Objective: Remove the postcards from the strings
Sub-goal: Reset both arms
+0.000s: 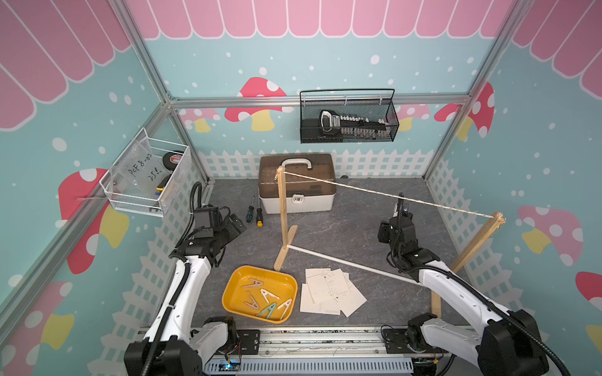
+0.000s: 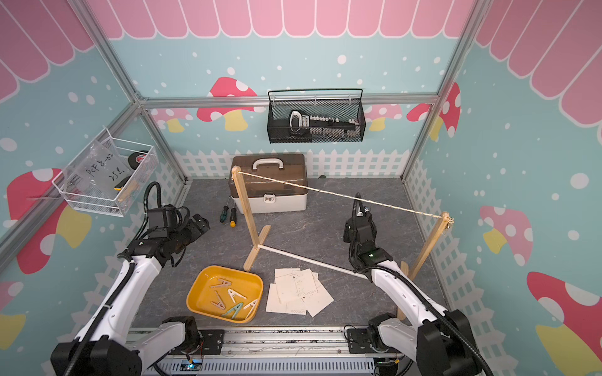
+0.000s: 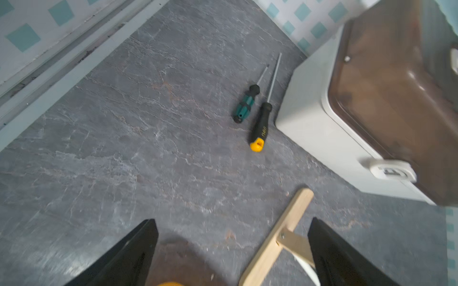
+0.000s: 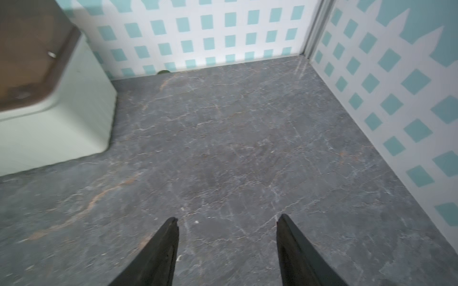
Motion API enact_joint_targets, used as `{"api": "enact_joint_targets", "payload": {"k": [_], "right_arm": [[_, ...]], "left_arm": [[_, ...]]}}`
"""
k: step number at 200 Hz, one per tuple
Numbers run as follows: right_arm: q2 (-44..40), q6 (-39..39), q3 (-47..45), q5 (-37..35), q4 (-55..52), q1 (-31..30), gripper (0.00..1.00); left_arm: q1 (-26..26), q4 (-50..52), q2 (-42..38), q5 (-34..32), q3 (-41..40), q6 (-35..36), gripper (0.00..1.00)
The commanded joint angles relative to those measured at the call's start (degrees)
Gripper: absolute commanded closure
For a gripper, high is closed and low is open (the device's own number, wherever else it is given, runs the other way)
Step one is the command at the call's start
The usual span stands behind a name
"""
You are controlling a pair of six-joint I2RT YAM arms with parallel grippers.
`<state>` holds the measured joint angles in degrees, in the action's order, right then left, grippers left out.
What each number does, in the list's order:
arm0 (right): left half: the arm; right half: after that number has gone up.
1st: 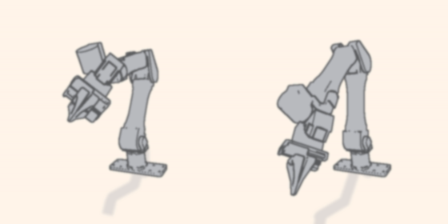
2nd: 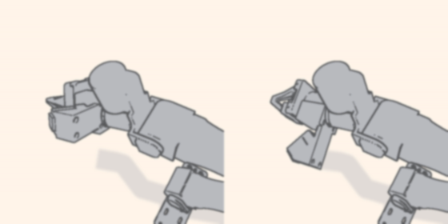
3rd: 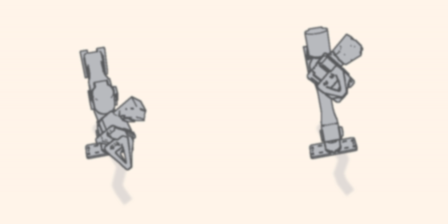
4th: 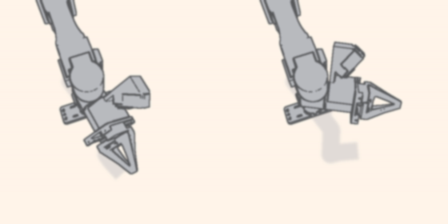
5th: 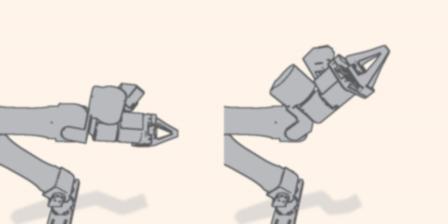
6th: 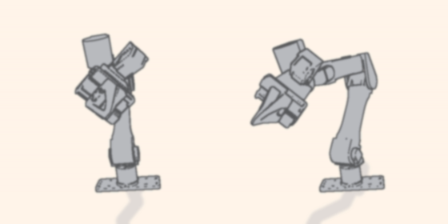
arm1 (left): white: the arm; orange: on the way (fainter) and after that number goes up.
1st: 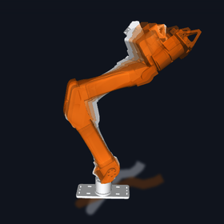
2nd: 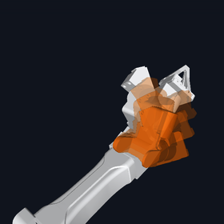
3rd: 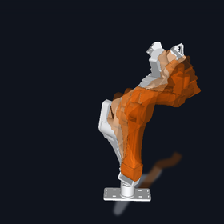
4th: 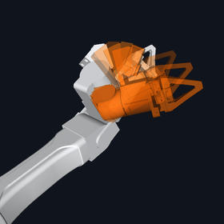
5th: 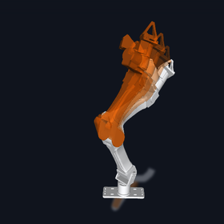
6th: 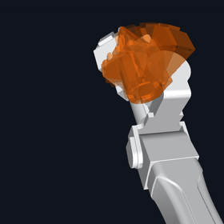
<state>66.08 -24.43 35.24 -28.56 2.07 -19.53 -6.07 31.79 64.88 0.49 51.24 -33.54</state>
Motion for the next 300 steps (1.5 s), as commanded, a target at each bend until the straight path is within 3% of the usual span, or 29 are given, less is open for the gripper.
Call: {"api": "enact_joint_targets", "payload": {"k": [1, 22, 43, 72, 95, 128, 177, 222, 233, 243, 255, 264, 279, 287, 300], "right_arm": [[3.6, 3.7, -2.5, -7.2, 8.3, 0.7, 0.36], [6.3, 6.7, -0.8, -5.7, 9.5, 1.7, 0.34], [7.3, 15.2, -2.2, -6.3, 16.7, 1.7, 0.32], [8.4, 23.7, -4.7, -9.2, 22.5, 2.0, 0.28], [9.7, 22.8, -9.9, -10.4, 28.4, 3.4, 0.26], [11.7, 24.7, -15.7, -6.6, 44.3, 5.3, 0.28], [19.4, 27.9, -20.1, -2.4, 62.5, 8.5, 0.26], [18.5, 23.3, -16.1, 3.1, 51.9, 12.8, 0.26], [19.6, 21.3, -16.3, 3.4, 51.8, 13.9, 0.26], [23.4, 22.8, -17.7, 4.0, 60.5, 14.5, 0.26], [20.5, 20.9, -15.9, 4.8, 51.6, 14.7, 0.27], [22.9, 21.9, -16.3, 4.7, 56.9, 15.0, 0.23], [21.3, 20.8, -15.6, 5.0, 52.4, 15.2, 0.18], [22.4, 21.5, -16.1, 5.0, 55.5, 15.2, 0.12], [21.2, 20.4, -15.4, 5.6, 51.8, 15.6, 0.01]], "left_arm": [[-1.1, -8.4, 4.2, -6.1, -0.5, 2.5, 0.00], [-1.4, -12.9, 8.3, -10.6, -1.7, 6.4, 0.00], [-1.4, -21.0, 9.8, -12.2, -5.3, 11.2, 0.00], [-1.4, -37.6, 9.1, -10.5, -14.3, 19.6, 0.00], [-1.4, -51.3, 9.1, -8.3, -20.4, 22.7, 0.00], [-1.3, -68.5, 13.8, -2.8, -25.8, 22.5, 0.00], [6.0, -84.2, 23.4, 0.4, -29.4, 32.6, 0.00], [6.1, -81.6, 23.3, -3.4, -28.3, 31.2, 0.00], [6.1, -80.4, 23.1, -5.2, -28.0, 30.6, 0.00], [6.3, -81.1, 23.3, -5.5, -28.1, 30.7, 0.00], [6.4, -80.5, 23.3, -5.6, -27.9, 30.7, 0.00], [6.4, -80.8, 23.4, -5.8, -27.9, 30.7, 0.00], [6.4, -80.2, 23.5, -5.7, -27.6, 30.6, 0.00], [6.4, -80.4, 23.7, -5.8, -27.6, 30.7, 0.00], [6.4, -80.2, 23.6, -5.9, -27.6, 30.6, 0.00]]}}
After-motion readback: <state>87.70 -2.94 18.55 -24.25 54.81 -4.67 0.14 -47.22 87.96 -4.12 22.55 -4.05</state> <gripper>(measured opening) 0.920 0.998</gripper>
